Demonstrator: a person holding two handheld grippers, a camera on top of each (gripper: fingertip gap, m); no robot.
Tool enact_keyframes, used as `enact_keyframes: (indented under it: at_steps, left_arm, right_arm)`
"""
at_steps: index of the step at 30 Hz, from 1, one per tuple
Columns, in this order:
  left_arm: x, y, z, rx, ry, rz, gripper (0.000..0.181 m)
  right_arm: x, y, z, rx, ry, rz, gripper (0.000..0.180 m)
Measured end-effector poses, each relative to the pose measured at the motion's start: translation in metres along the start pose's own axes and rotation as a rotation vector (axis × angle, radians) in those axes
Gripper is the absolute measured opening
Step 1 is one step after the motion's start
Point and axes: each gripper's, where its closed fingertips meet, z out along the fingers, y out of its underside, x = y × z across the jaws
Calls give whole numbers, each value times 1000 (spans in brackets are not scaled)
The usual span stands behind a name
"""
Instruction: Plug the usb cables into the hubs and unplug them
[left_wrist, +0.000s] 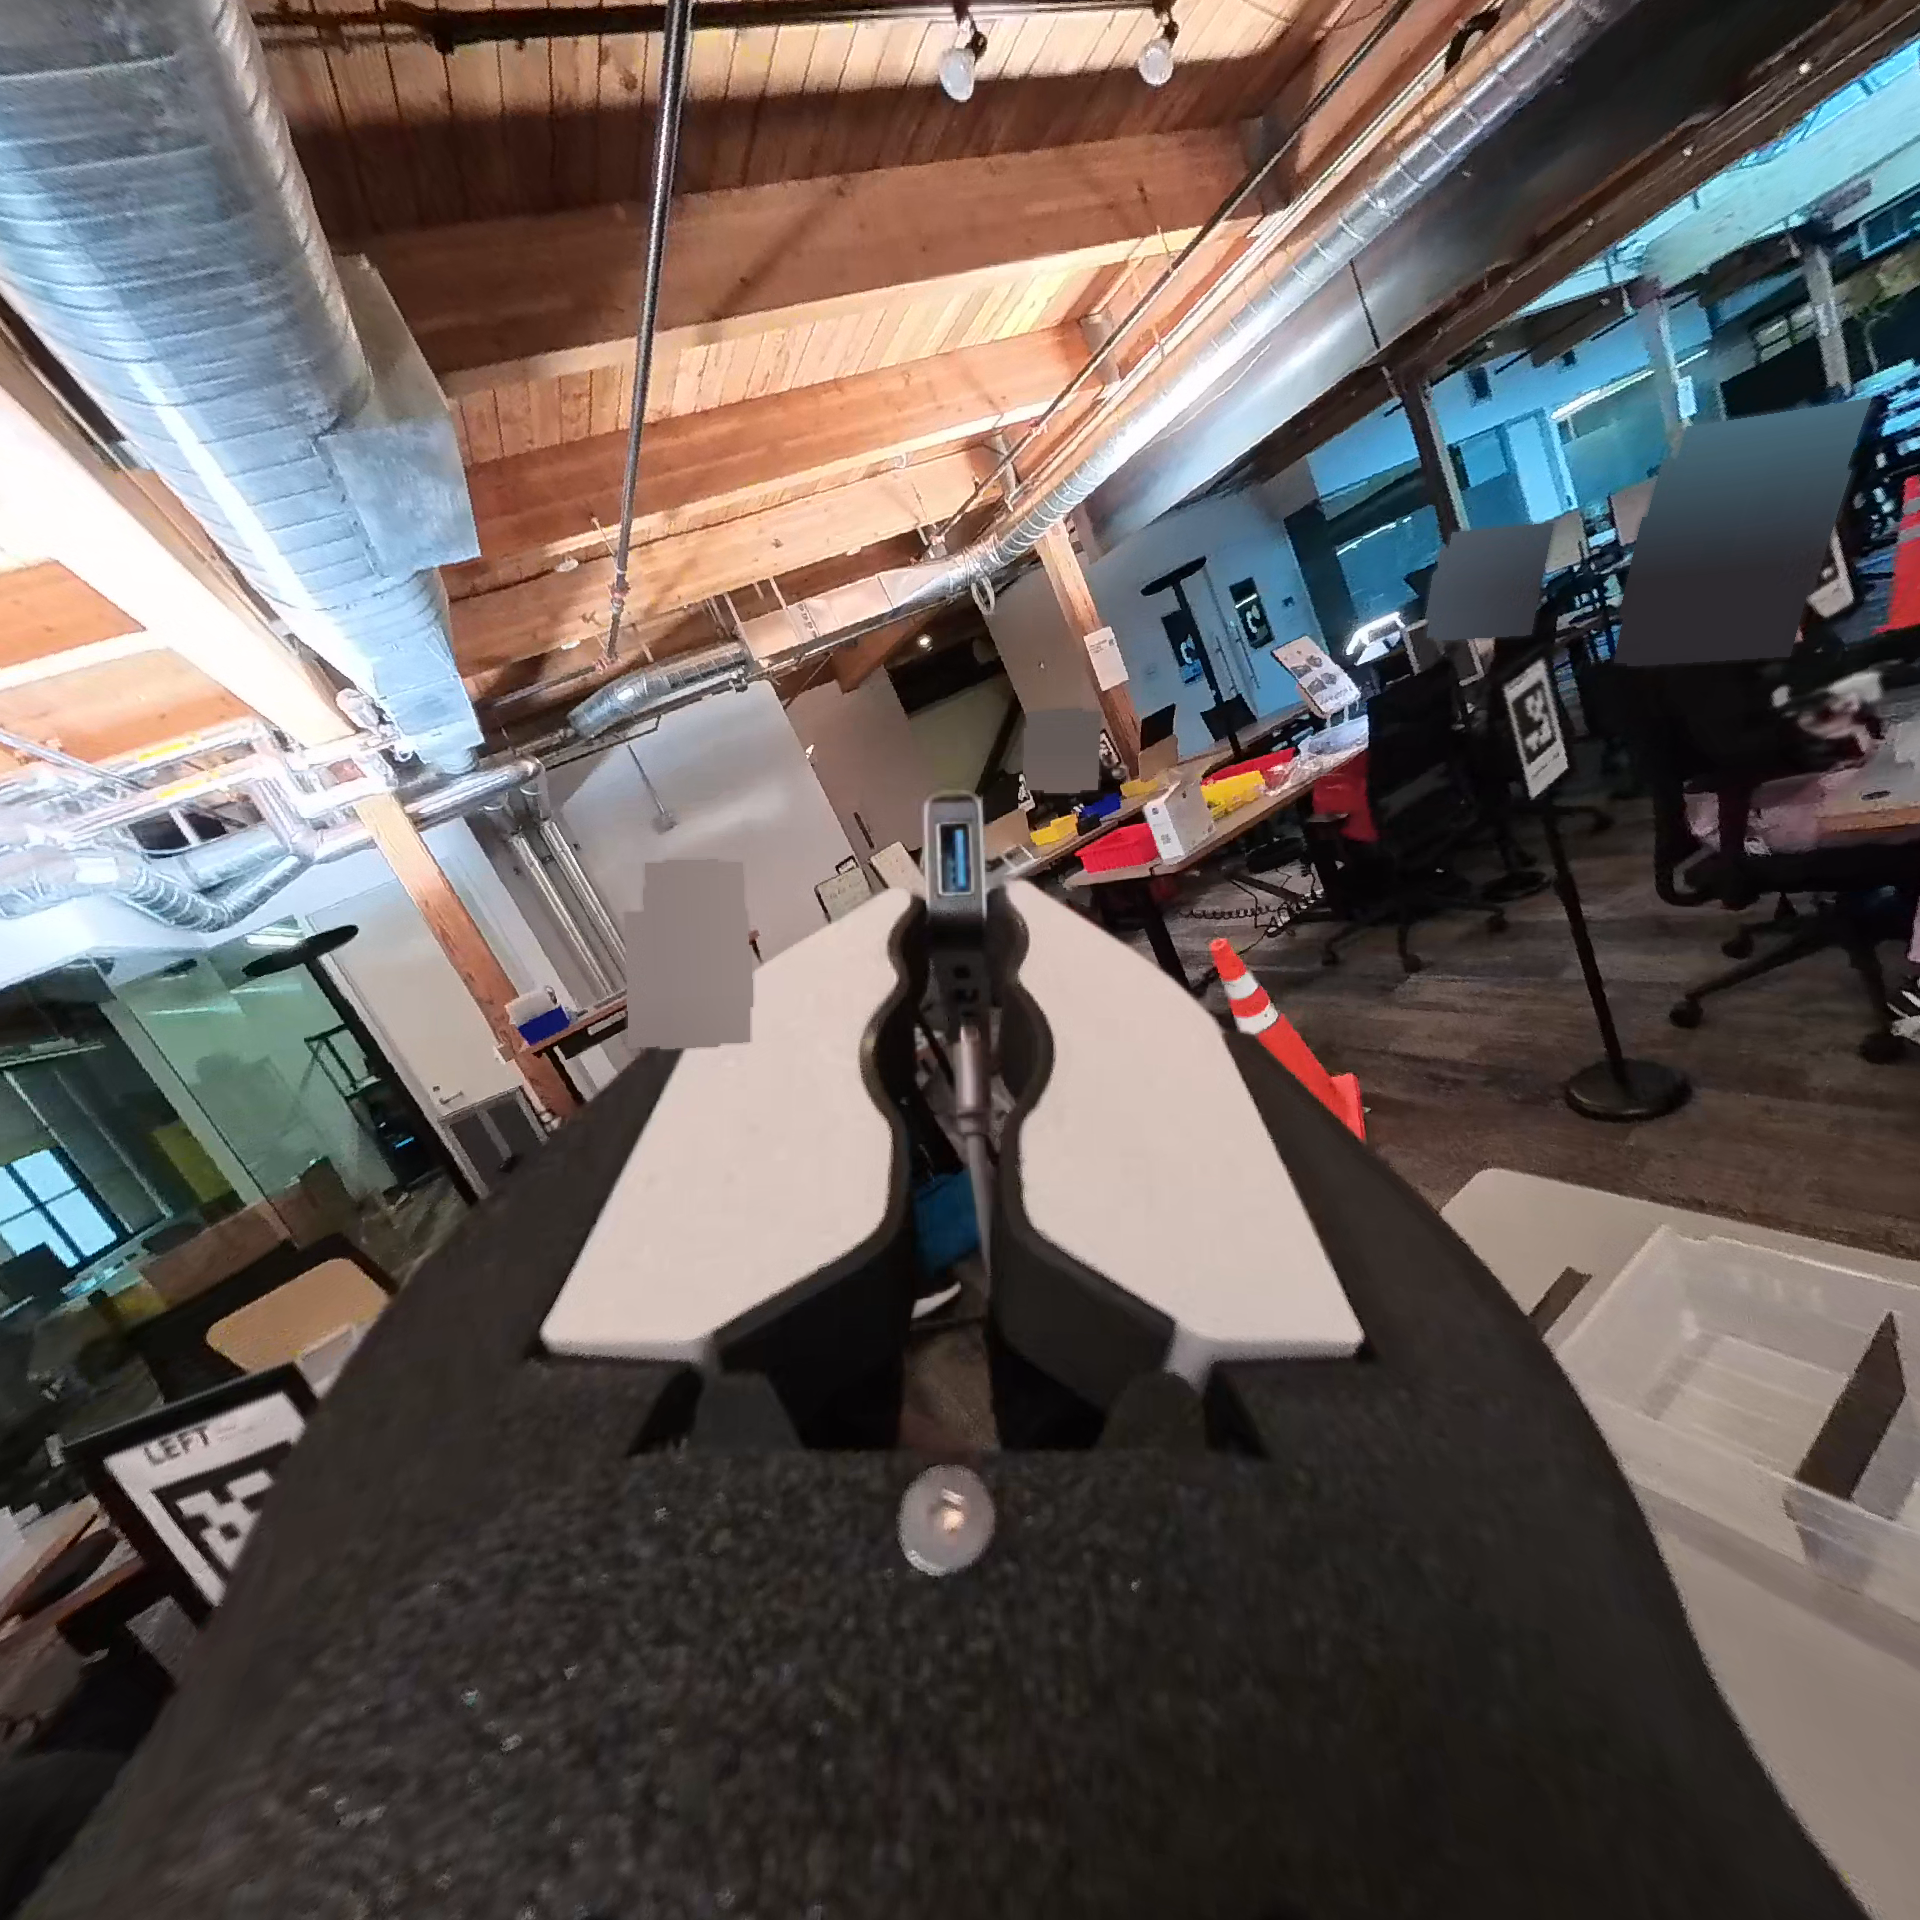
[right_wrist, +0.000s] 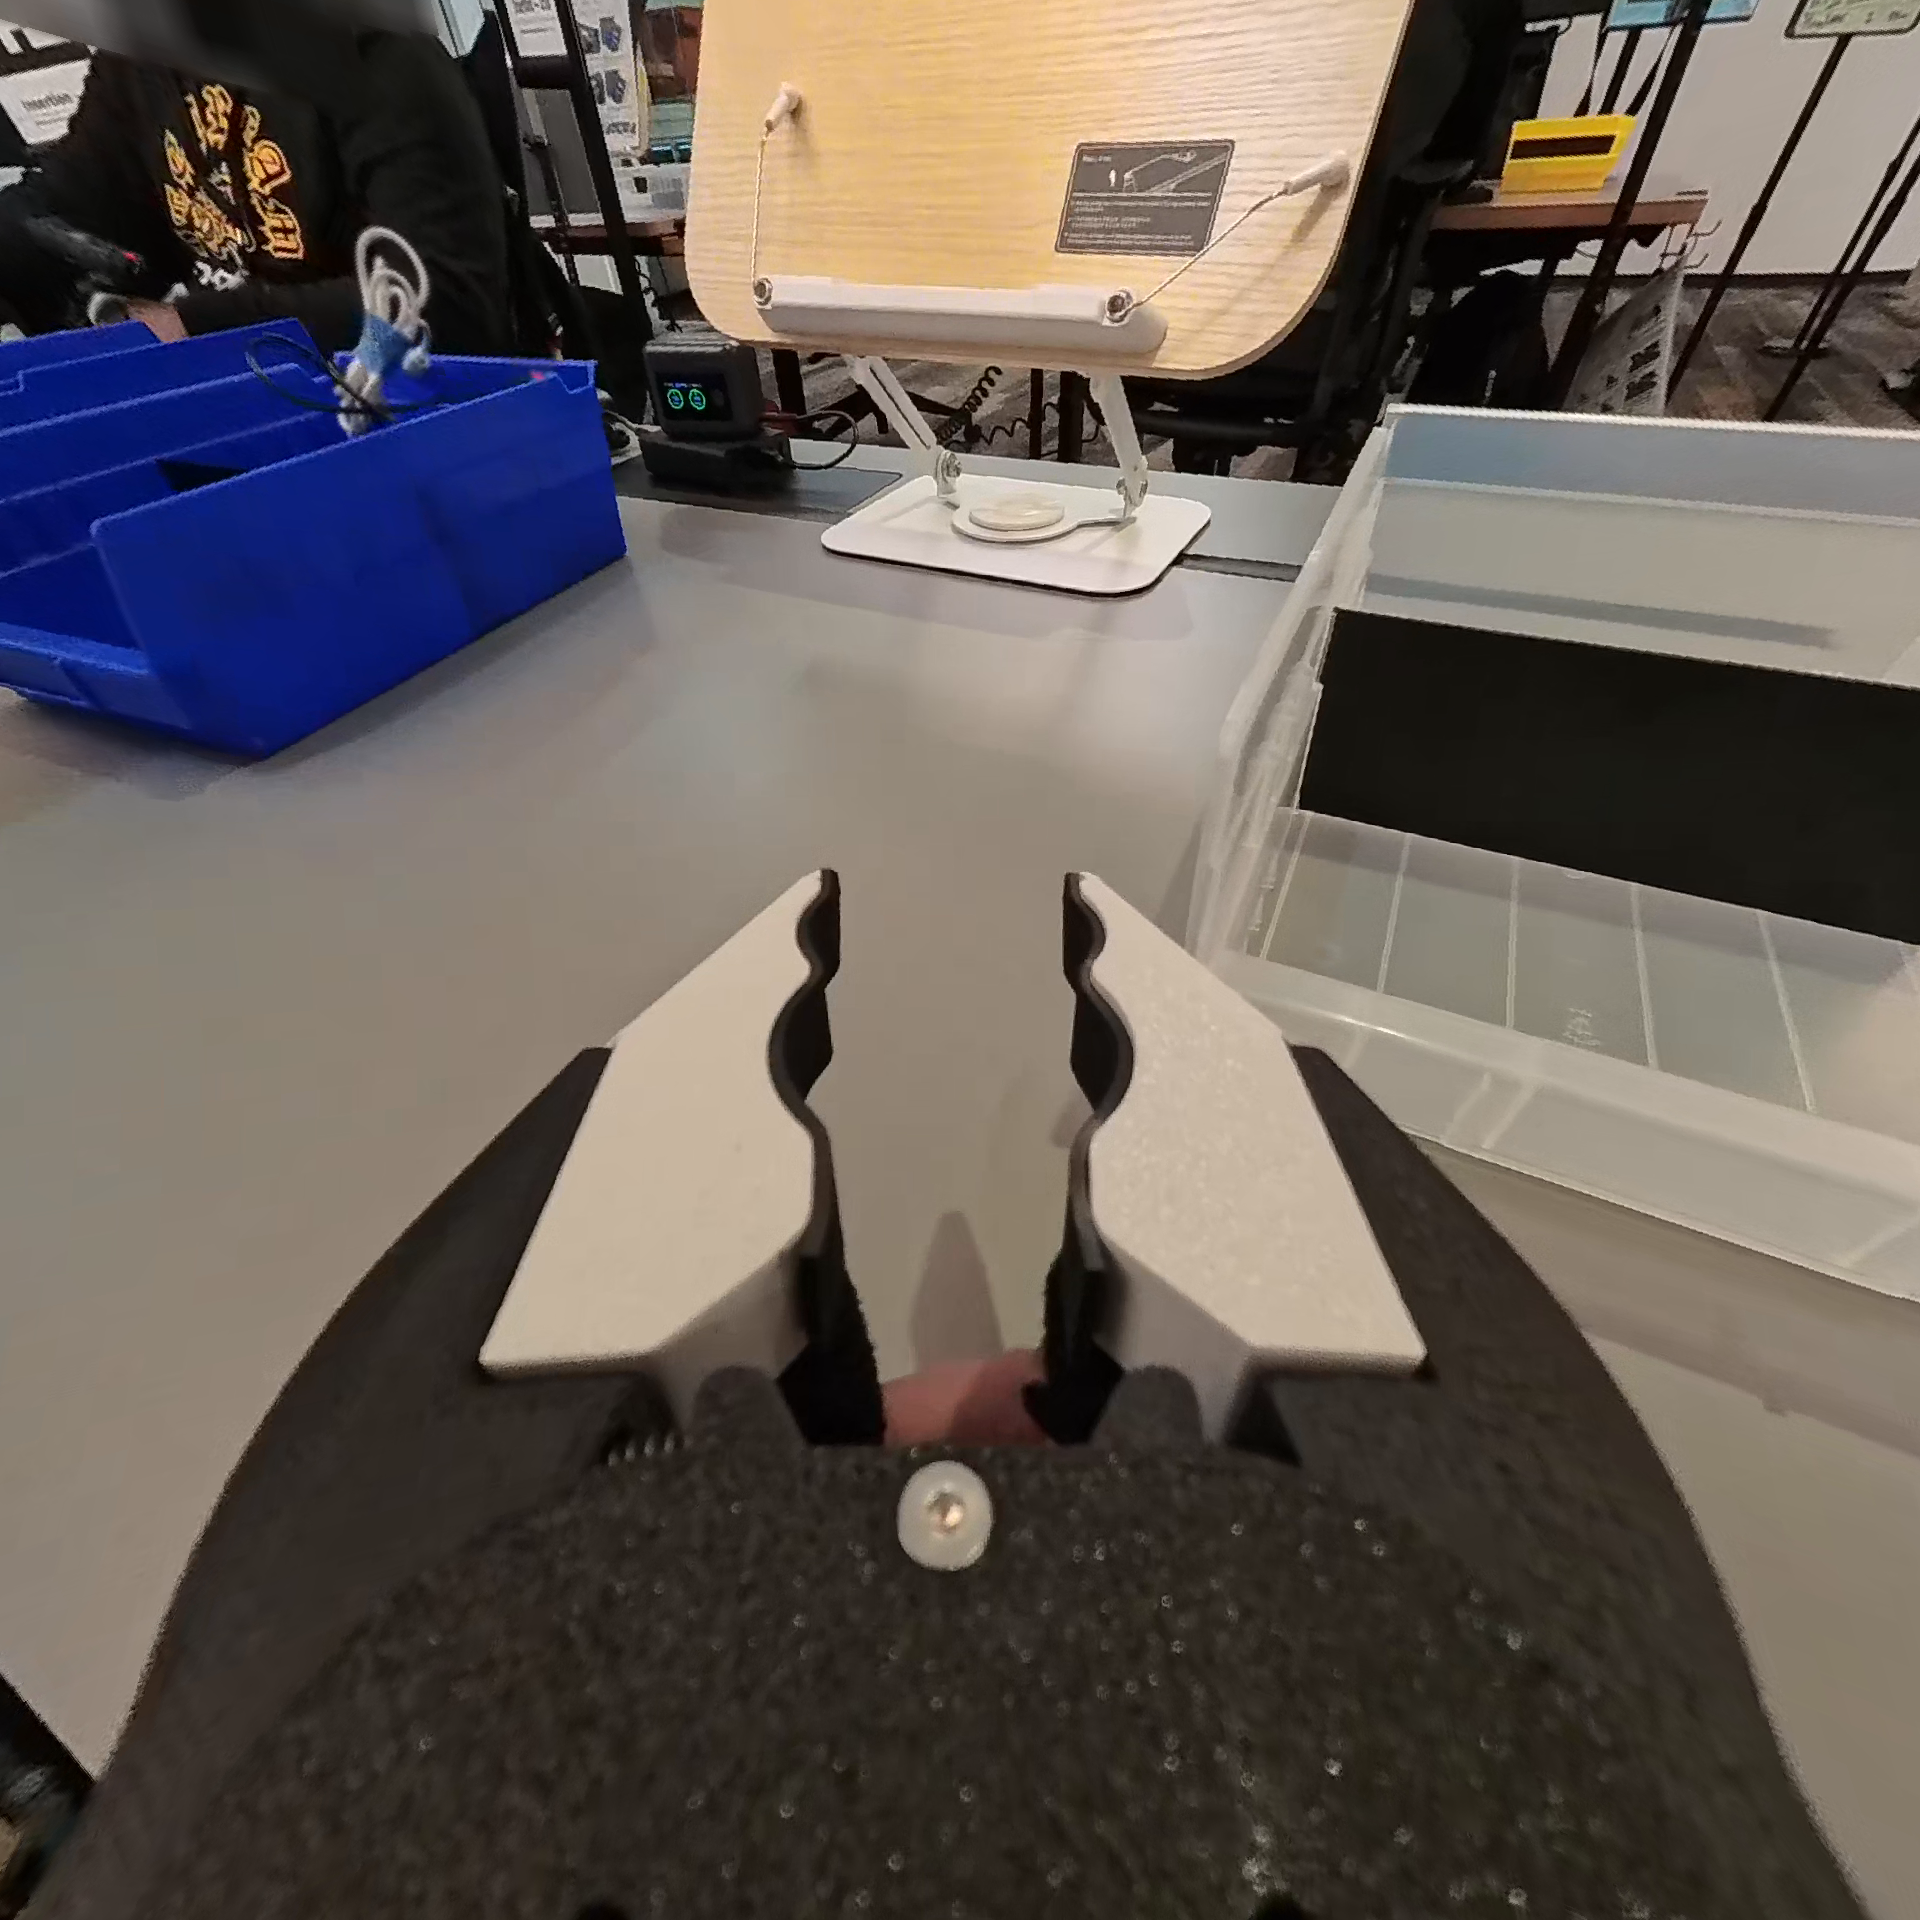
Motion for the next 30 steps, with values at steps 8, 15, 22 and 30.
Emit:
enact_keyframes:
  at_steps: [8,15,22,30]
  left_arm:
    - [56,31,13,-73,153,-126,11]
    - [111,74,19,-113,255,-250,10]
    - [176,147,22,-102,284,-587,11]
    - [270,277,16,-230,306,-1038,10]
  right_arm:
    - [-5,0,-2,-5,-13,-11,42]
    - [-8,0,-3,-5,-18,-21,42]
    - [-21,-17,-4,51,-77,31,43]
    - [-75,-117,9,80,-348,-69,52]
